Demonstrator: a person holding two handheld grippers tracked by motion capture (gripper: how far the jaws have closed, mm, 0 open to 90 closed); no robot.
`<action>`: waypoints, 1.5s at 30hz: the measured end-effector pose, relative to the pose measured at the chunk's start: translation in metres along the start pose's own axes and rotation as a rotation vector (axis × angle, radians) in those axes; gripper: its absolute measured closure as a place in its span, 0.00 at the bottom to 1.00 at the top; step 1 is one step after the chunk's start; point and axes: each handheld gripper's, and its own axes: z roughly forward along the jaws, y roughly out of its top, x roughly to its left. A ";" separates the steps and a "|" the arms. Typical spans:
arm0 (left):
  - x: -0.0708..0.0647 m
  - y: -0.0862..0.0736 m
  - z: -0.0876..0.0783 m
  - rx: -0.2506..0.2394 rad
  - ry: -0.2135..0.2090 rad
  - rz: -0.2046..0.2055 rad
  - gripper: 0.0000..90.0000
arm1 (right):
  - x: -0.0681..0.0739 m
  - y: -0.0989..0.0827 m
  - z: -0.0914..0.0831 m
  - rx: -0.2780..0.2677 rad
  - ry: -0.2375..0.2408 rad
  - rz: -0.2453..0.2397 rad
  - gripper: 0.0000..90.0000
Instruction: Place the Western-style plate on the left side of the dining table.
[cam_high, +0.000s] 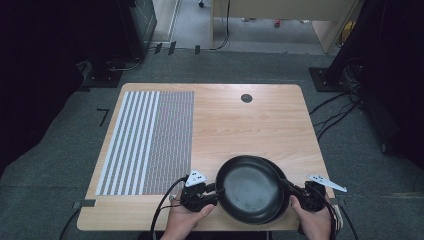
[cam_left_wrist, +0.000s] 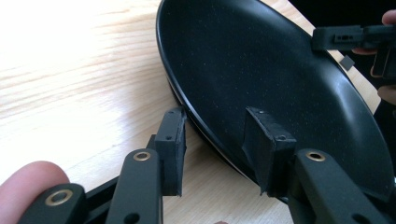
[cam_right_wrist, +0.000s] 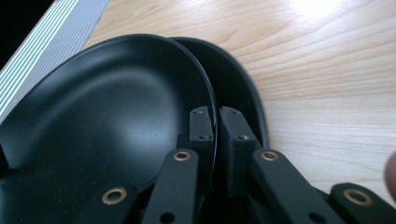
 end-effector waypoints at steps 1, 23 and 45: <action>0.001 0.000 -0.002 -0.003 -0.005 -0.002 0.67 | 0.001 0.000 0.001 0.001 0.002 -0.003 0.94; -0.002 -0.002 -0.008 -0.021 0.016 0.003 0.67 | -0.004 -0.006 0.015 -0.047 0.057 0.100 0.91; 0.007 -0.004 -0.006 -0.010 -0.056 -0.080 0.72 | -0.015 -0.010 0.018 -0.065 0.136 0.258 0.92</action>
